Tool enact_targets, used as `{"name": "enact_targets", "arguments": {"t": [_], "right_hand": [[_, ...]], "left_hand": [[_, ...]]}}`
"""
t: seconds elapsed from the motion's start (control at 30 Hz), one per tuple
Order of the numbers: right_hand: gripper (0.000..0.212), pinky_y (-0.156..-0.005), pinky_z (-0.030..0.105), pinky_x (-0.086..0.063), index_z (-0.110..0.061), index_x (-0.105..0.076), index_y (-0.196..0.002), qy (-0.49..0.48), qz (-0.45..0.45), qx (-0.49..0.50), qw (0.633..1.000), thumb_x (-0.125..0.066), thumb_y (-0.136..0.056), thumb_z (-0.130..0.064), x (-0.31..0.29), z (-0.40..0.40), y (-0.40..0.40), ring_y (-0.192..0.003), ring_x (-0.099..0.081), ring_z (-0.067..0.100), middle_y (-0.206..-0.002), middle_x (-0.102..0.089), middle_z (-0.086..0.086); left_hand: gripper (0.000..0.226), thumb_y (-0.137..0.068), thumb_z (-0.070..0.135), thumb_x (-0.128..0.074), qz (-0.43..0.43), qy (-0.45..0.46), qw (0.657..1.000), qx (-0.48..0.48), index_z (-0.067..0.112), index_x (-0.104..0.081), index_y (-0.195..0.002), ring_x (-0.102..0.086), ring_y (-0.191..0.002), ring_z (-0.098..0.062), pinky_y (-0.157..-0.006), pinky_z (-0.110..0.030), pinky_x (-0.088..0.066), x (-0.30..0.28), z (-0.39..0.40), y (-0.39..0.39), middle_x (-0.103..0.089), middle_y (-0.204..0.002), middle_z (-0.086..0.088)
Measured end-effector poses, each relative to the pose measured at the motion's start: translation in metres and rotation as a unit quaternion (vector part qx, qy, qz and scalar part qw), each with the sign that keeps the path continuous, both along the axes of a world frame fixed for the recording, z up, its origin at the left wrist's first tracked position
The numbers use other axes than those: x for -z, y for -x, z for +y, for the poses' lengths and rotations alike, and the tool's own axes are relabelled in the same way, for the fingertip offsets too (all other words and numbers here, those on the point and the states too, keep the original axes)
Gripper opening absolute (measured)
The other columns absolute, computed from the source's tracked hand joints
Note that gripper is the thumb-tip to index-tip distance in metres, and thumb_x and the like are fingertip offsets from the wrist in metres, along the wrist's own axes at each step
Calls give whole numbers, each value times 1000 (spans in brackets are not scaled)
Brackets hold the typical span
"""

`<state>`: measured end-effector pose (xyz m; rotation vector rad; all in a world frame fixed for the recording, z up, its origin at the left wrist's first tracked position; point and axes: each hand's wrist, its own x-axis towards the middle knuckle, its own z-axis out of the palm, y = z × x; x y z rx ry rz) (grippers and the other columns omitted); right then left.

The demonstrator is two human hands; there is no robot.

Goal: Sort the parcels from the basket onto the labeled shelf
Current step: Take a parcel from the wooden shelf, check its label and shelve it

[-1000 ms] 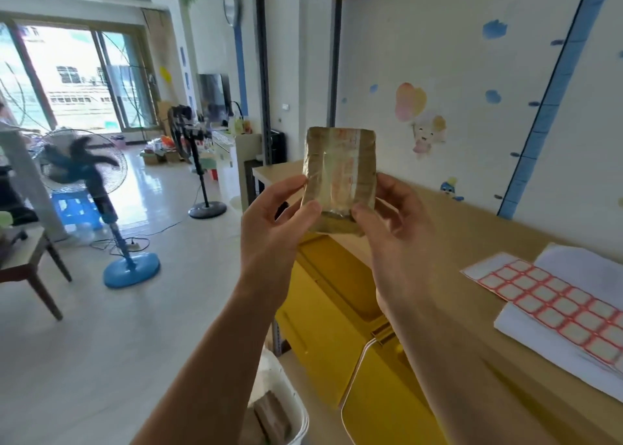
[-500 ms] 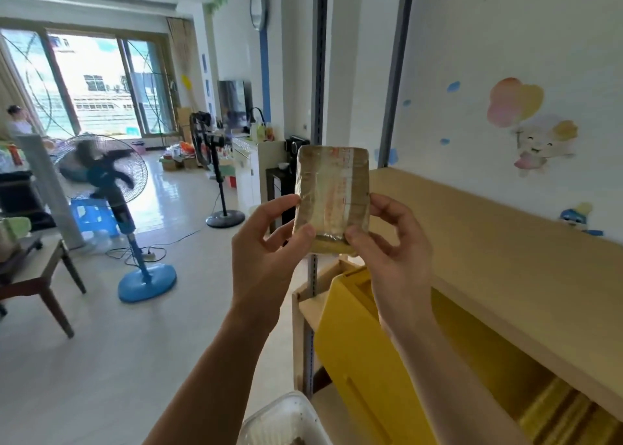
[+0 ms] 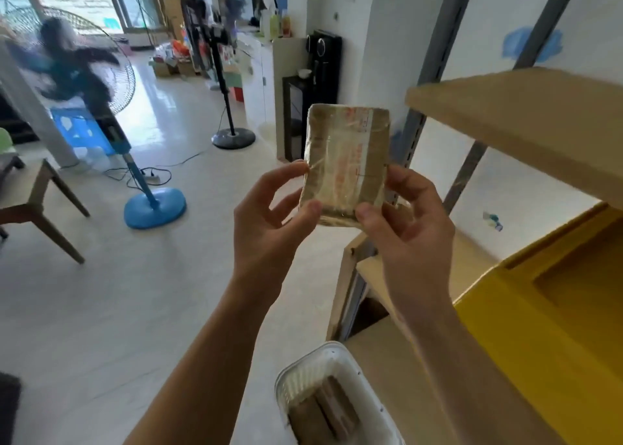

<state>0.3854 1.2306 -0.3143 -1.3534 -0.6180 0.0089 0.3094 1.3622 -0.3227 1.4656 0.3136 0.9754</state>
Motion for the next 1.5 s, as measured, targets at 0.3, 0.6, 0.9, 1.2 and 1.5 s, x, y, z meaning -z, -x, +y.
{"name": "enact_targets", "arguments": {"t": [0.3,0.6,0.9,1.2,1.5], "right_hand": [[36,-91,20,-58,-12,-57,-125,4,3,-19,1000,-65,-93,1,280,39,-15,-113,-69,7,-121,-65,0],[40,-91,29,-62,-19,-61,-132,68,-8,-32,997,-66,-95,-4,520,7,-5,-110,-73,10,-127,-68,-6],[42,-91,38,-64,-21,-64,-129,112,13,-39,993,-72,-88,-11,573,-41,35,-109,-74,11,-126,-71,-7],[40,-94,40,-62,-29,-65,-118,101,4,62,993,-78,-87,-7,548,-155,74,-104,-75,13,-113,-73,-18],[39,-95,36,-62,-21,-63,-123,51,8,224,973,-77,-90,-7,543,-304,122,-106,-73,6,-121,-70,-6]], "left_hand": [[48,-92,-2,-70,22,-4,998,-54,8,-57,-137,-68,-112,4,-84,-12,-55,283,21,-14,-66,-127,7],[65,-80,15,-69,42,50,998,5,15,-54,-144,-72,-104,-2,-78,-26,-62,527,-7,3,-65,-131,-1],[65,-80,10,-75,65,62,994,57,14,-56,-142,-76,-101,-14,-74,-28,-63,577,-40,53,-66,-129,-6],[51,-92,-2,-68,87,-1,978,188,15,-58,-139,-76,-98,-7,-72,-24,-62,550,-122,60,-73,-115,11],[44,-94,1,-67,26,9,939,342,24,-63,-131,-73,-107,-5,-86,-24,-59,546,-266,51,-76,-116,14]]}}
